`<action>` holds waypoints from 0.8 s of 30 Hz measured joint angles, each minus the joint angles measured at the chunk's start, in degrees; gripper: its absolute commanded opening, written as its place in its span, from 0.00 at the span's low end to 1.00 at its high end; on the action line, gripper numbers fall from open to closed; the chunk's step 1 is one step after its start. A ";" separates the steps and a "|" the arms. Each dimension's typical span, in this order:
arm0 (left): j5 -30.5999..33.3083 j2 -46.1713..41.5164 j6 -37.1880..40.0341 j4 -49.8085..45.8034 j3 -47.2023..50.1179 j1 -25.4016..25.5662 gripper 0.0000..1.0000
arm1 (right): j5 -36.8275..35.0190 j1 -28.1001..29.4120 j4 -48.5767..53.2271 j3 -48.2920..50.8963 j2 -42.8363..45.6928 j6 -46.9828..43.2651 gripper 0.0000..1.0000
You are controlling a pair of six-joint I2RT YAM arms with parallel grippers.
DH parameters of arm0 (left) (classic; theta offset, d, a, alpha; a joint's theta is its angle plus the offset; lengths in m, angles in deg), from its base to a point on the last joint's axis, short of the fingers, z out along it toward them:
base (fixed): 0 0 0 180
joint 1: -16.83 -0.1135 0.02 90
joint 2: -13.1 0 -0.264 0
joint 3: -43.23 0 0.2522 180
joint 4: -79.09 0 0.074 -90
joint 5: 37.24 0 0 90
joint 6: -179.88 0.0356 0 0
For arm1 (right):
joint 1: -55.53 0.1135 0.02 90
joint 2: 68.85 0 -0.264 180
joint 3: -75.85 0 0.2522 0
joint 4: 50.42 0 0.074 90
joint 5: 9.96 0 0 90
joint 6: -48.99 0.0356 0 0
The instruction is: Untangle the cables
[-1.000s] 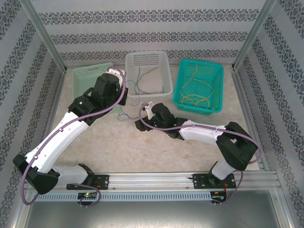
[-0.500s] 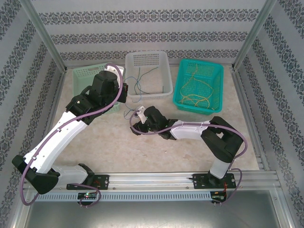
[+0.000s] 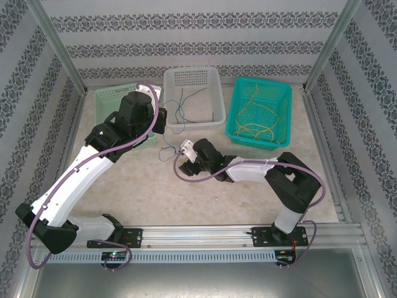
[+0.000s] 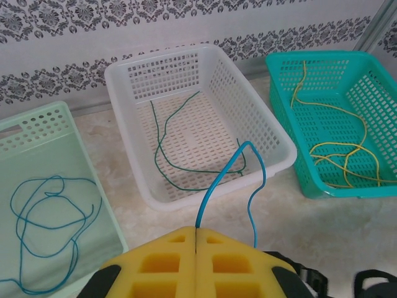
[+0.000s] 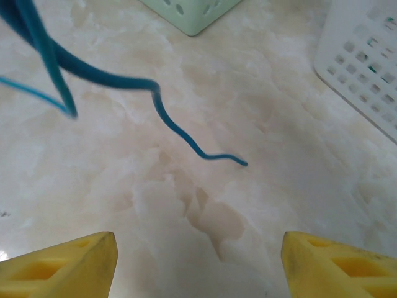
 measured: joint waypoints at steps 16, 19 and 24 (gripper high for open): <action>-2.84 -2.23 -2.60 0.22 -0.87 -1.70 0.00 | -0.22 -0.68 -0.52 -14.49 -12.55 -3.63 0.68; -4.04 -2.95 -3.65 0.61 -0.50 -3.08 0.00 | 0.35 -0.76 -1.42 -14.75 -12.90 -3.39 0.51; -5.27 -4.39 -5.03 0.90 0.74 -4.98 0.00 | 2.21 -0.76 -1.64 -15.76 -13.86 -2.93 0.09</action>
